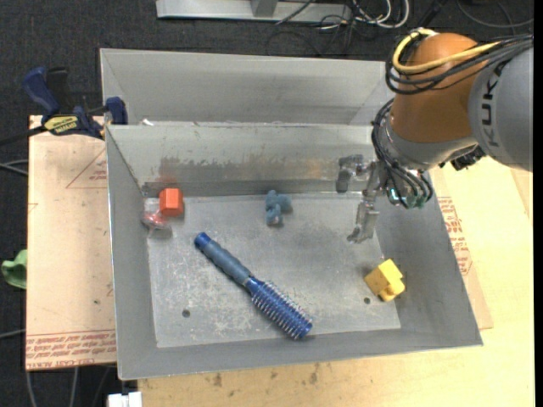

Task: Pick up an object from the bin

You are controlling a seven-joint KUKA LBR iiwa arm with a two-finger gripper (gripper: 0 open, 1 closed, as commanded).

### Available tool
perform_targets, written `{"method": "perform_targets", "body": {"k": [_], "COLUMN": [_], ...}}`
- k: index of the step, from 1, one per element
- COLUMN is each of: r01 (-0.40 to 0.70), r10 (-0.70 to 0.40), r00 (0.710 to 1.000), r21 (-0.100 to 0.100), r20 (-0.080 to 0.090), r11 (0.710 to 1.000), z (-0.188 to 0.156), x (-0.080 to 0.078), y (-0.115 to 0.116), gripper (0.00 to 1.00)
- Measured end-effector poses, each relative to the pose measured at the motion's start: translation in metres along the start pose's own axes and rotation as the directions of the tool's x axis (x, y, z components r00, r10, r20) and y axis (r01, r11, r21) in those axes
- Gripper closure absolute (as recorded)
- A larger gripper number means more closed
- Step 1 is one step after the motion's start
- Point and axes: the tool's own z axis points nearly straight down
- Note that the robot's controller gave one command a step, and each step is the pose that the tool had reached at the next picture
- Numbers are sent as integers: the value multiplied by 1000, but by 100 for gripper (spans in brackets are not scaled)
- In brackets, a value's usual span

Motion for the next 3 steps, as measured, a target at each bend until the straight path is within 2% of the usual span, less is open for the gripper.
{"method": "perform_targets", "body": {"k": [1,2,3], "r01": [153,551,710], "r10": [-153,-551,-710], "r00": [988,834,704], "r21": [2,2,-12], "r20": [1,3,14], "r11": [988,834,704], "z": [59,113,116], "x": [71,92,53], "y": [-67,-81,-87], "gripper": [0,0,0]}}
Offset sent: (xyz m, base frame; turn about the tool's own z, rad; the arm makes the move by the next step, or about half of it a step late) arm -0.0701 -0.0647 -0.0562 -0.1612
